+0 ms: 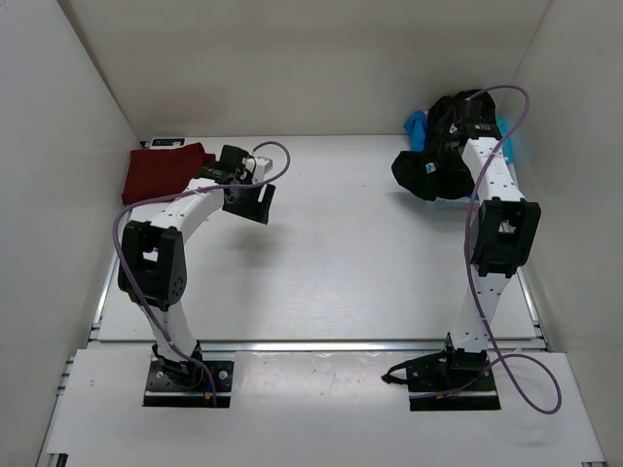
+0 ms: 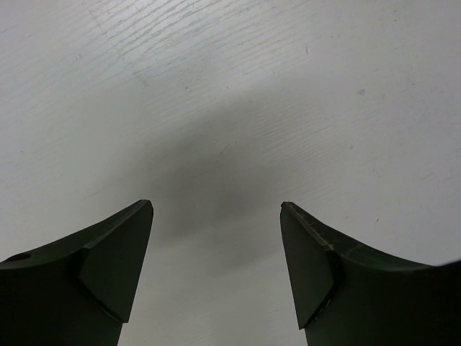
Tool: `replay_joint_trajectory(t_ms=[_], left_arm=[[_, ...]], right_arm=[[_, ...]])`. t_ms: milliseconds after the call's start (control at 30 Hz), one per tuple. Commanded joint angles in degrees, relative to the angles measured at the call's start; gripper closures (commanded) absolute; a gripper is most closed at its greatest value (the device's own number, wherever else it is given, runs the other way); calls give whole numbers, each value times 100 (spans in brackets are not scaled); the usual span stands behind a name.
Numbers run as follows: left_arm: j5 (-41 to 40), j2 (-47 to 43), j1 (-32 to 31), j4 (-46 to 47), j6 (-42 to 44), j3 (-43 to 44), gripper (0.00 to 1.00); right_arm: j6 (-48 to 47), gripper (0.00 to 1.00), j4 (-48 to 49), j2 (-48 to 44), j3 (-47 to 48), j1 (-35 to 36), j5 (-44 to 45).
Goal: Fold and stack the t-shirts
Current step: Grab crumpled tshirt from bin with the right arm
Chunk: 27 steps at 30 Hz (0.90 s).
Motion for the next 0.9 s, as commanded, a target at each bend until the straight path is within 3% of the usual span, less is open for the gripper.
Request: replay_joint_trajectory(t_ms=[0, 533, 867], left_arm=[[-150, -63, -42, -24, 52, 226, 18], [122, 43, -51, 11, -132, 498, 16], [123, 139, -34, -50, -79, 797, 16]], right_arm=[[-9, 97, 133, -206, 6, -56, -132], [-438, 100, 738, -1295, 1209, -144, 244], [-1106, 100, 1565, -1551, 2158, 690, -238]])
